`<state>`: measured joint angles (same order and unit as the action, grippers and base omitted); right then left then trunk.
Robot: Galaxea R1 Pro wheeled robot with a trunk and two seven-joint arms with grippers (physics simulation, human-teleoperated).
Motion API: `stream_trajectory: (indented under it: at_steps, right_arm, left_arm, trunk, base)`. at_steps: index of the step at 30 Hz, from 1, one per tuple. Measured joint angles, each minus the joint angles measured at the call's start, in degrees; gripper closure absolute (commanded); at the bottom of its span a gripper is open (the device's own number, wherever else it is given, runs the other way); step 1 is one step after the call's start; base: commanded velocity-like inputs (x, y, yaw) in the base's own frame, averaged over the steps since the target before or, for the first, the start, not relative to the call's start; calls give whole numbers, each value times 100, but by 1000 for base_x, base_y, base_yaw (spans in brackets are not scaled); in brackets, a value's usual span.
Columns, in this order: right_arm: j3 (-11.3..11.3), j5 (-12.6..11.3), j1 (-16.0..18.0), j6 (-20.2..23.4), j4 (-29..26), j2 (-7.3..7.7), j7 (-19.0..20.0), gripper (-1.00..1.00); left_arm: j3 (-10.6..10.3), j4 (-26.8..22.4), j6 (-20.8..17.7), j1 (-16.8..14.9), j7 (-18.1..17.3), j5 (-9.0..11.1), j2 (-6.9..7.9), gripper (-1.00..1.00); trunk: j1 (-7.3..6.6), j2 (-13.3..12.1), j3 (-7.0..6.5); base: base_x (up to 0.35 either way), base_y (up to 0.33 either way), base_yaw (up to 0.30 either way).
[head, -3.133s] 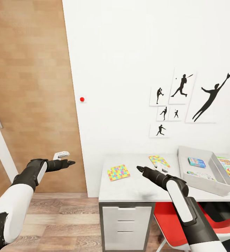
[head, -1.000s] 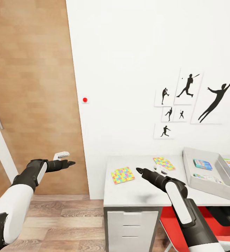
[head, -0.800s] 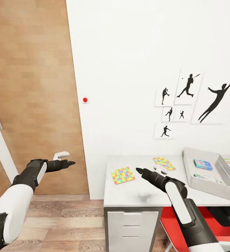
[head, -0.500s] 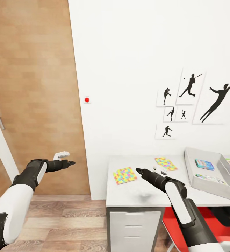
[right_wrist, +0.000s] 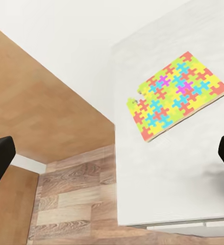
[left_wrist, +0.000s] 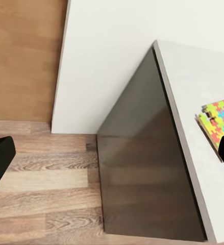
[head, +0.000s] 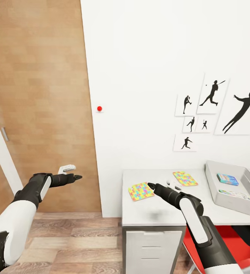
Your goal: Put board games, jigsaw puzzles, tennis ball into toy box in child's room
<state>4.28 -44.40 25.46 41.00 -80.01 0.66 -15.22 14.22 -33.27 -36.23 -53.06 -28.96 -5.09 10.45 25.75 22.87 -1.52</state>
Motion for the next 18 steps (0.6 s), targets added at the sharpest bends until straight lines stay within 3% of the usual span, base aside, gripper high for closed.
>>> stream_trajectory:
  at_steps: [10,18]
  right_arm:
    - [0,1,0,0,0,0,0,-100]
    - [0,0,0,-1,1,0,2,-100]
  left_arm:
    - [-4,0,0,0,0,5,-2,-100]
    - [-4,0,4,0,-2,8,-3,-100]
  trunk:
    - [0,0,0]
    - [0,0,0]
  base:
    - [8,38,0]
    - [25,181,0]
